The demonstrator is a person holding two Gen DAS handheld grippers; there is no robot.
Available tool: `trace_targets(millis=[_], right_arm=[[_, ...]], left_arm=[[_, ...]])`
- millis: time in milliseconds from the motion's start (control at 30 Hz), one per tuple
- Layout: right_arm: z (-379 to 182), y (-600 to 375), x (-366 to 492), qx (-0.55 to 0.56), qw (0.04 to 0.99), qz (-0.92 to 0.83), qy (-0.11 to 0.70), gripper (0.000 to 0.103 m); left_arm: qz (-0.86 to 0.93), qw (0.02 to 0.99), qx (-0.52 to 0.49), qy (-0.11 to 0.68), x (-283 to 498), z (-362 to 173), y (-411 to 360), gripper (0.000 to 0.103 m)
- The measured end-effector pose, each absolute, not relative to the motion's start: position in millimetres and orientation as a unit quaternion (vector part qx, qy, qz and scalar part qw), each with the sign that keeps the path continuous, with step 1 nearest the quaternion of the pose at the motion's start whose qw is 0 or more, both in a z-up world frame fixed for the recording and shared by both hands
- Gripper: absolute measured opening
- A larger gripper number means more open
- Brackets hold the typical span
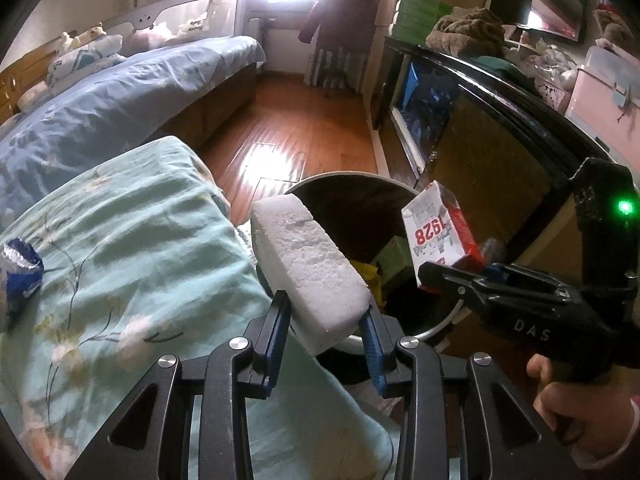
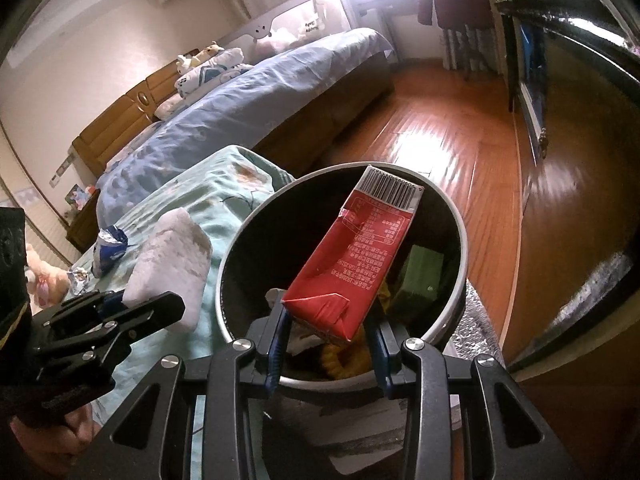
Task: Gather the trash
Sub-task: 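Open the left tool over the bin while the right tool opens to drop the carton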
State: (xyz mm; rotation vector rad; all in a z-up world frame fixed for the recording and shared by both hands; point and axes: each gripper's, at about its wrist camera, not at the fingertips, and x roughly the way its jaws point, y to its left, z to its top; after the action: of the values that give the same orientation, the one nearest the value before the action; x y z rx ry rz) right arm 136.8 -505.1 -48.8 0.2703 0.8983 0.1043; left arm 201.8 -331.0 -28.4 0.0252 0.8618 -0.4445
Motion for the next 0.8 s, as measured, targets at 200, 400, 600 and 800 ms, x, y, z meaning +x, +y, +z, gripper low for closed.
trace_targets(millis=[200,400,600,800], right_arm=[[-50,-511,141,0.128,0.889,0.047,0.436,0.036],[-50,-514,145,0.125,0.889,0.041,0.439,0.036],[-50,-521,145,0.138,0.888,0.038,0.436,0.044],[-48,-525,141,0.147,0.890,0.031,0.431,0.053]], left_arm=[[-0.223,0.879,0.022,0.421,210,-32,-340,0.035],[-0.224,0.875,0.031,0.428,219,-35,-350,0.038],[-0.224,0.875,0.040,0.428,221,-35,-351,0.044],[-0.222,0.877,0.030,0.426,217,-36,-345,0.053]])
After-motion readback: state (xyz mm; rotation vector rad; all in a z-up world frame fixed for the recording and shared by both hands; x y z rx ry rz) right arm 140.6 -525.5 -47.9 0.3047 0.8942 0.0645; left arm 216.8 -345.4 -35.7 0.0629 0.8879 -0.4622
